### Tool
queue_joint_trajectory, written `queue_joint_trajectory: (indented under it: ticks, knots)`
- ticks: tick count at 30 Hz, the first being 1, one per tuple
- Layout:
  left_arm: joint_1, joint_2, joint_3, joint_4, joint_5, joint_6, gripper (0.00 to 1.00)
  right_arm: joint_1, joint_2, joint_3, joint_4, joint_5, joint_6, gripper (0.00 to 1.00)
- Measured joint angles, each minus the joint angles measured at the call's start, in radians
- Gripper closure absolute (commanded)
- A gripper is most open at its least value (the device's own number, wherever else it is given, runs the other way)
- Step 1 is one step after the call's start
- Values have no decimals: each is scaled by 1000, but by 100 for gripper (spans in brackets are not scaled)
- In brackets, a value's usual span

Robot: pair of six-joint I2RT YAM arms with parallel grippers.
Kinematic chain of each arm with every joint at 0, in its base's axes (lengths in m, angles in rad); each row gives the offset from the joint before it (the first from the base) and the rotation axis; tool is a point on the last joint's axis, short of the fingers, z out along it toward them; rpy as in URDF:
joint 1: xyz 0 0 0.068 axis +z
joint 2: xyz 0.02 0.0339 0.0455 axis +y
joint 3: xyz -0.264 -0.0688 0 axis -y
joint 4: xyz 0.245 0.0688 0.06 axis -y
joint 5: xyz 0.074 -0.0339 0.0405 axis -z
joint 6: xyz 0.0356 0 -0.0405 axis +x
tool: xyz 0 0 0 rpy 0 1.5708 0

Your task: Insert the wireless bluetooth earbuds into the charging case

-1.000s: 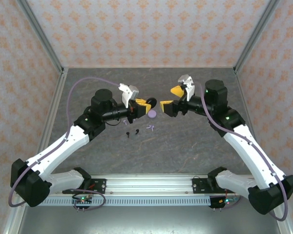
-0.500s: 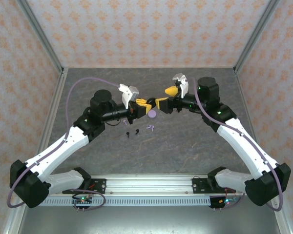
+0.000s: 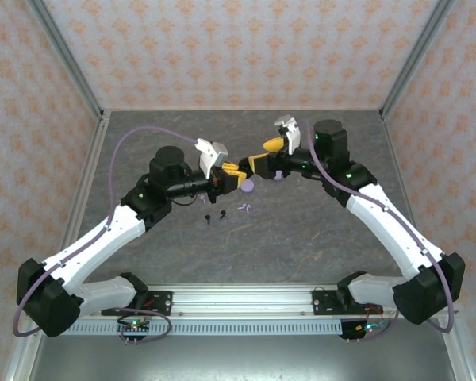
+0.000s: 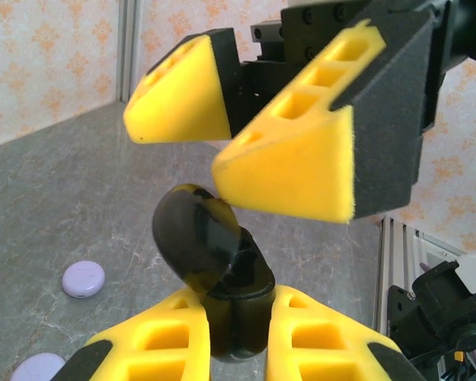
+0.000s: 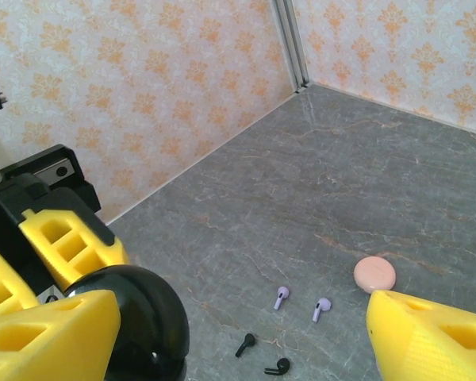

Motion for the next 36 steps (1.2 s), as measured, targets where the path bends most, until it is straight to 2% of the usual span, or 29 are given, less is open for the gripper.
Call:
queue_joint_trajectory:
  ticks: [12,19,26,28,31,36]
  knots:
    - [-11,0,10,-10,-6,26,99,0,32,48,-40,0,4,18]
    - [-11,-12,8,-22,-55,44,100,-14,-27,49,-87,44,18,19]
    - [-5,-124,-93,-18,-184,50,100,-18,-148,-40,-122,136,78,32]
    - [25,-152,-129,-14,-195,40,100,-18,-167,-103,-121,151,110,35]
    - [131,-175,-185,26,-189,-10,100,3,-162,-197,-122,188,161,38]
    - [292,-192,-250,56,-189,-95,100,127,-82,-270,-120,269,224,43]
